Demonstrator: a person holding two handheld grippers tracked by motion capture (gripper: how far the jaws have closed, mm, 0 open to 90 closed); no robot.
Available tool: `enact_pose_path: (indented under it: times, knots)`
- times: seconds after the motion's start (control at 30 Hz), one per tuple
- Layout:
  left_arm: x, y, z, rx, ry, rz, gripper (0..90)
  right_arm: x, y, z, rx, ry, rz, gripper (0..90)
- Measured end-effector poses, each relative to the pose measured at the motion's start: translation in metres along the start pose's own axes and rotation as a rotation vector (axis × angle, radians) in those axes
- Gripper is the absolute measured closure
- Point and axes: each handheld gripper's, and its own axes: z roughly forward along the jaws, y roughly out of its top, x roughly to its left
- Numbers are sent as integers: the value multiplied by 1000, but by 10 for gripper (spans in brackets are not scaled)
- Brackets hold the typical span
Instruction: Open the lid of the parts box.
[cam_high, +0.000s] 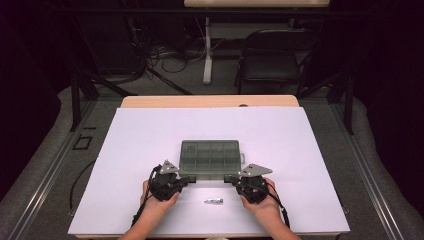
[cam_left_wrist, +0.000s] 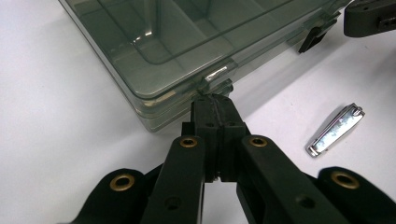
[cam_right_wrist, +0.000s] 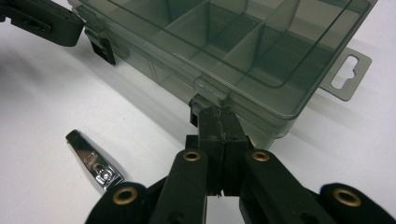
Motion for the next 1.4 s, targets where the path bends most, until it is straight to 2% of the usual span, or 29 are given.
enact_pose_path:
  times: [0.1,0.13,0.23,0.47,0.73,1.03,1.2,1.4]
  knots:
    - [0,0,0,-4,-1,-3,900,1,-1,1,-8,1,0,900]
    - [0,0,0,-4,-1,0,900,1,0,1,9,-2,-2,900]
    - [0,0,0,-4,-2,2,900,1,-1,2,-8,-1,-4,900]
    - [-1,0,0,-13,-1,-4,900,2,-1,1,-12,-3,-2,900]
    - [-1,0,0,-16,0,-6,900,1,-2,3,-2,-6,2,900]
    - [-1,0,0,-20,-1,-11,900,-1,-3,2,-23,-2,27,900]
    - [-1,1,-2,-33,-4,-11,900,-1,-2,1,-33,1,32,900]
    - [-2,4,-7,-72,-3,-15,900,0,1,-3,-65,-1,28,900]
